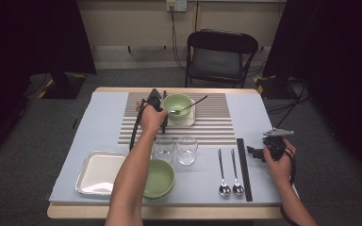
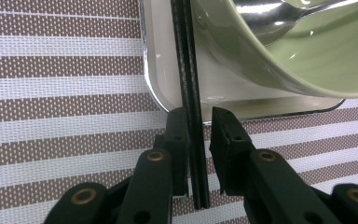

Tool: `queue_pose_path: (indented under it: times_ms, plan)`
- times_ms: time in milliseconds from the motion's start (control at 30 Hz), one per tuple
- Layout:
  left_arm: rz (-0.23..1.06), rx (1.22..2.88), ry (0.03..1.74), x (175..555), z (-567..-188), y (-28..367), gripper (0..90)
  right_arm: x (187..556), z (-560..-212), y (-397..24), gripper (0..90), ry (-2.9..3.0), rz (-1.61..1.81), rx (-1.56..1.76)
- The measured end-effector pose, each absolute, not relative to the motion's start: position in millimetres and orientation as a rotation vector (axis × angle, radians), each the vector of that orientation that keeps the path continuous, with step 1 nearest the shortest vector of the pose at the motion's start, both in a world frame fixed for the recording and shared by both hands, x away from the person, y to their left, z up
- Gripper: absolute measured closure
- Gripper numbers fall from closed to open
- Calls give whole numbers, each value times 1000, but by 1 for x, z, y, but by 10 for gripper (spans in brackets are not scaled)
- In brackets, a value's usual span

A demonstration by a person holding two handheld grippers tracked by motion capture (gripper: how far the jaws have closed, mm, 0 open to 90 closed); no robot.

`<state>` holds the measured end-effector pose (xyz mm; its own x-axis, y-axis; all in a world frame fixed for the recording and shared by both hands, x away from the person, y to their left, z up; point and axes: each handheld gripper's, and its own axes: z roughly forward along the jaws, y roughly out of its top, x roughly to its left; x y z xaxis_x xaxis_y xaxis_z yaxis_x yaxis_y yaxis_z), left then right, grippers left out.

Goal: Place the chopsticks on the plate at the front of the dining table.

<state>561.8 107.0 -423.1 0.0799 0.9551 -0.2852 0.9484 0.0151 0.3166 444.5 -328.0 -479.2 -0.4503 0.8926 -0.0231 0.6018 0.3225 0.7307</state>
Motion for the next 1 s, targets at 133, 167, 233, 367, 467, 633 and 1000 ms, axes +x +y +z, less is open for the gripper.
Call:
queue_pose_path:
  times_ms: [133,167,233,367,467,633,1000]
  plan:
    - [32,1925,1877,560,-420,109,756,444,-479,-328,163,2169,924,1320]
    - [40,1925,1868,560,-419,110,752,444,-479,-328,163,2170,925,1321]
    - [45,1929,1856,559,-416,112,735,444,-479,-328,163,2170,926,1321]
    - [66,1913,1843,556,-410,117,704,445,-479,-328,163,2171,927,1323]
    - [79,1898,1831,554,-407,121,670,445,-479,-328,163,2170,926,1322]
    - [100,1890,1814,550,-400,127,618,445,-479,-328,163,2171,926,1323]
    - [119,1881,1783,541,-393,137,545,445,-479,-328,163,2171,926,1323]
